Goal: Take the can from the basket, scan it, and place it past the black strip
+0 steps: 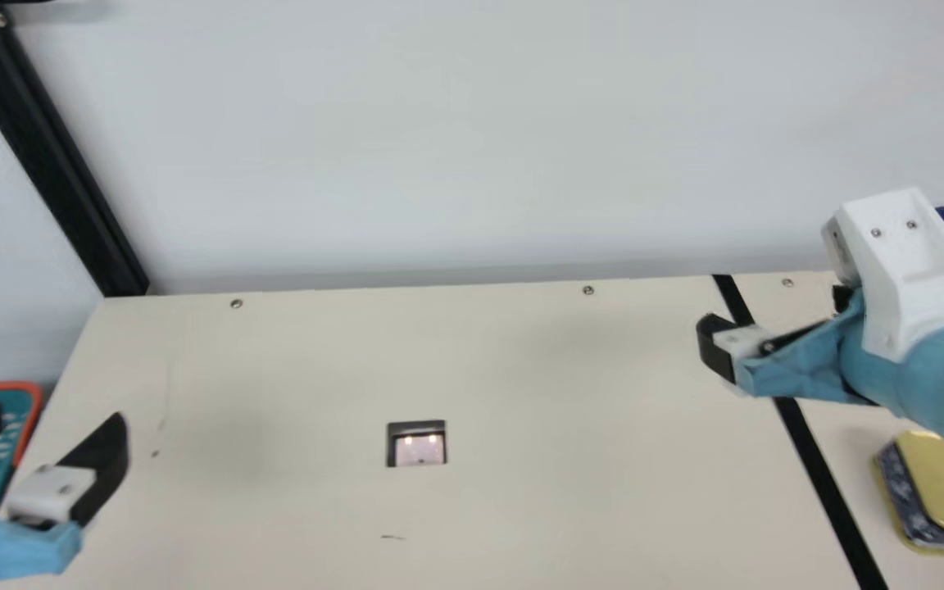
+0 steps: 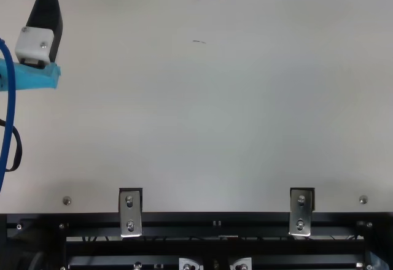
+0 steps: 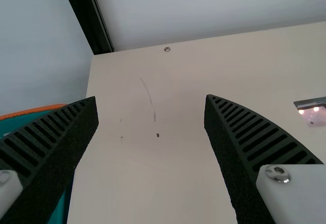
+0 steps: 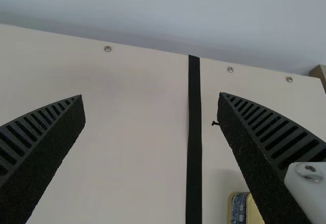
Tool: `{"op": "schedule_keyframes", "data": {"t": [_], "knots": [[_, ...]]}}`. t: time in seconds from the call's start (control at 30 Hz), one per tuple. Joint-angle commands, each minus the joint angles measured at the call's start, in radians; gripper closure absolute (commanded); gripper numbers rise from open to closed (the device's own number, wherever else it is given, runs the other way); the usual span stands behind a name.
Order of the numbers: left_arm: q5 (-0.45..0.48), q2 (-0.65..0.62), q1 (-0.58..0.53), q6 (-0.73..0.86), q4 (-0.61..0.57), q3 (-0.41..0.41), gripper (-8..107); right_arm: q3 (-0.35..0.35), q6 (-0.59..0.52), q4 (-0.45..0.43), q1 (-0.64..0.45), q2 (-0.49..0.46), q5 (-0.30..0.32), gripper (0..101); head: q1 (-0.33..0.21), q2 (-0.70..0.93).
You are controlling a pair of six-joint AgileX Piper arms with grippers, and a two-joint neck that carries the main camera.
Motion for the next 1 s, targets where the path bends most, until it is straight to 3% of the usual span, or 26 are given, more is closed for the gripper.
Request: {"op": "schedule_keyframes", "data": {"t": [0.0,0.3,0.7,0.97], "knots": [[0.0,0.0,0.0,0.0,0.0,0.0,9,0.009,0.019,-0.01,0.01,-0.017,0.0,0,-0.014,0.022],[0.0,0.0,0.0,0.0,0.0,0.0,9,0.063,0.104,-0.045,0.046,-0.1,0.007,0,0.104,0.031],[0.0,0.0,0.0,0.0,0.0,0.0,9,0.081,0.133,-0.062,0.055,-0.128,0.017,0,0.104,0.031],[0.018,-0.025,-0.01,0.049,-0.085,-0.003,9,0.1,0.13,-0.044,0.055,-0.158,0.029,0,0.104,0.031]]}}
